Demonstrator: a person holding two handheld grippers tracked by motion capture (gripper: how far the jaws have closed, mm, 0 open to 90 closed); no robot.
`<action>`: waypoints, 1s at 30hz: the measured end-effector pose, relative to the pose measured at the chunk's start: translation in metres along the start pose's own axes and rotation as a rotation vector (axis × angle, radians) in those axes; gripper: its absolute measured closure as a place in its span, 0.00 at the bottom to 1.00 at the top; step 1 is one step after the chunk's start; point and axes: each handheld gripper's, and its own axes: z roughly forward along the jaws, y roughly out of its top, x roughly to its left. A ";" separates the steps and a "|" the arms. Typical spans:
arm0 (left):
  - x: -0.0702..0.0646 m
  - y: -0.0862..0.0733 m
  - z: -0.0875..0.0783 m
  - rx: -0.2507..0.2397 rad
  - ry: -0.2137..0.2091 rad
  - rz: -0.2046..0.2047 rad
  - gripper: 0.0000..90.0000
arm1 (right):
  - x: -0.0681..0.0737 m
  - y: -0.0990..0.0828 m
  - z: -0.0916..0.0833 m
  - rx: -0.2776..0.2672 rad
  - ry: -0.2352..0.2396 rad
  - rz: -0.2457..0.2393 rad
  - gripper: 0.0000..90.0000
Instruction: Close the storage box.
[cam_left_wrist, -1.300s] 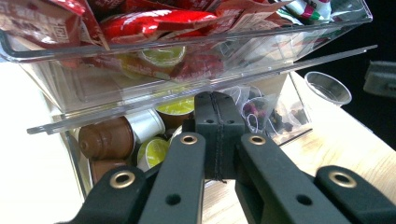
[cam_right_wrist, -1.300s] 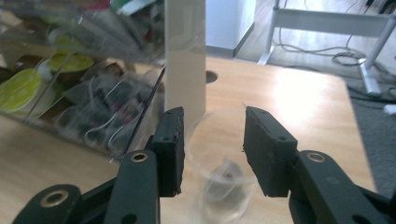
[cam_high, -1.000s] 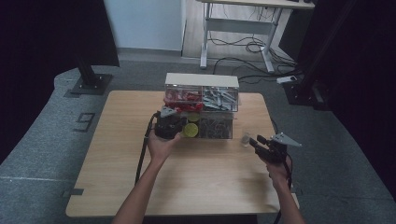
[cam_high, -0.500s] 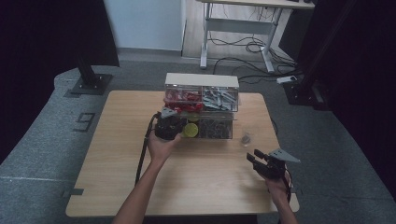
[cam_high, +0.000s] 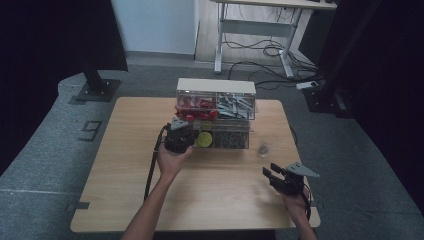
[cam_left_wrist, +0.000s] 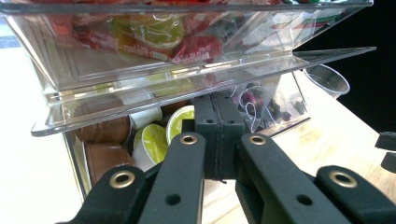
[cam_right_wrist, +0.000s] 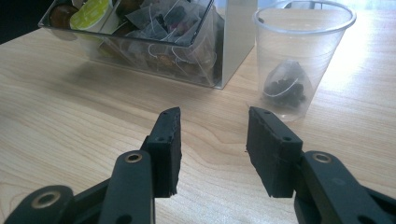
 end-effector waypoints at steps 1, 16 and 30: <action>0.000 -0.001 0.000 0.000 -0.002 -0.003 1.00 | 0.000 0.000 0.000 0.002 0.000 -0.001 0.61; 0.001 -0.016 0.002 0.005 -0.009 -0.011 1.00 | 0.000 -0.004 0.001 0.006 0.002 0.004 0.61; 0.005 -0.032 0.007 0.024 -0.014 -0.031 1.00 | 0.000 -0.007 0.003 0.021 -0.001 0.006 0.61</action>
